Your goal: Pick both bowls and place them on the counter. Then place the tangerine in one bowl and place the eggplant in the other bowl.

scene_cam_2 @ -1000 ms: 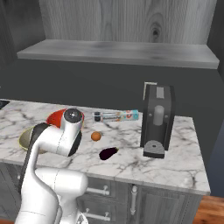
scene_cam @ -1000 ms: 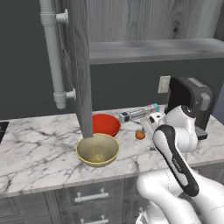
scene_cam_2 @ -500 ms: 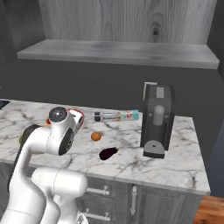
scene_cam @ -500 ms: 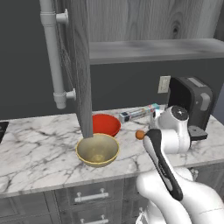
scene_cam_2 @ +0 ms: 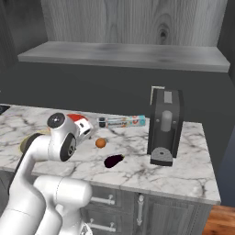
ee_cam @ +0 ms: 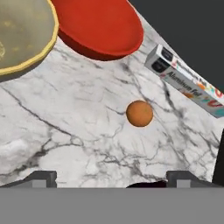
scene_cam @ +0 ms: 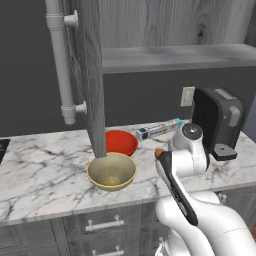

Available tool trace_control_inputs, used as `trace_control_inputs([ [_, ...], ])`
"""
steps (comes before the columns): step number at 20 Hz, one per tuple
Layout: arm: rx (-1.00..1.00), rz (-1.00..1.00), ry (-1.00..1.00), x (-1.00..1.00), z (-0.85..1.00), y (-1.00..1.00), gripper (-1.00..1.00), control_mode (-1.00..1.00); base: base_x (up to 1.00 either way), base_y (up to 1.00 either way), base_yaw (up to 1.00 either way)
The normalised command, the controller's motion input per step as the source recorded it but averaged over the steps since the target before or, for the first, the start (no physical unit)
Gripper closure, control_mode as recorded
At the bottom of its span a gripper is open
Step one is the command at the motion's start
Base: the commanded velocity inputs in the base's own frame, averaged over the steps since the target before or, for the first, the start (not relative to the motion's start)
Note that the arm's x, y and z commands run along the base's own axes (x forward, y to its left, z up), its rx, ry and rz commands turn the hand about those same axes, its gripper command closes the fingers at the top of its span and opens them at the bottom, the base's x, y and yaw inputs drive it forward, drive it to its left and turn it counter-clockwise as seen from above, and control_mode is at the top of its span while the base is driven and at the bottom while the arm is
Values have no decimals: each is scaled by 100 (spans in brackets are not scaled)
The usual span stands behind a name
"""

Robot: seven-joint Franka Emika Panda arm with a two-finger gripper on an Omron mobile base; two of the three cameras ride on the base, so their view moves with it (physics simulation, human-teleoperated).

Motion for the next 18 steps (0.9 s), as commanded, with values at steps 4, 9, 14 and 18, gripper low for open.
trace_control_inputs([
  [4, 18, -42, 1, 28, -15, -3, -100, -100, 0, 0, 0],
  [9, 11, -13, 4, 32, -10, -14, -100, -100, 0, 0, 0],
  [14, 3, -12, 6, 48, -13, -1, -100, -100, 0, 0, 0],
  [18, 4, -8, 2, 49, -19, 0, -100, -100, 0, 0, 0],
])
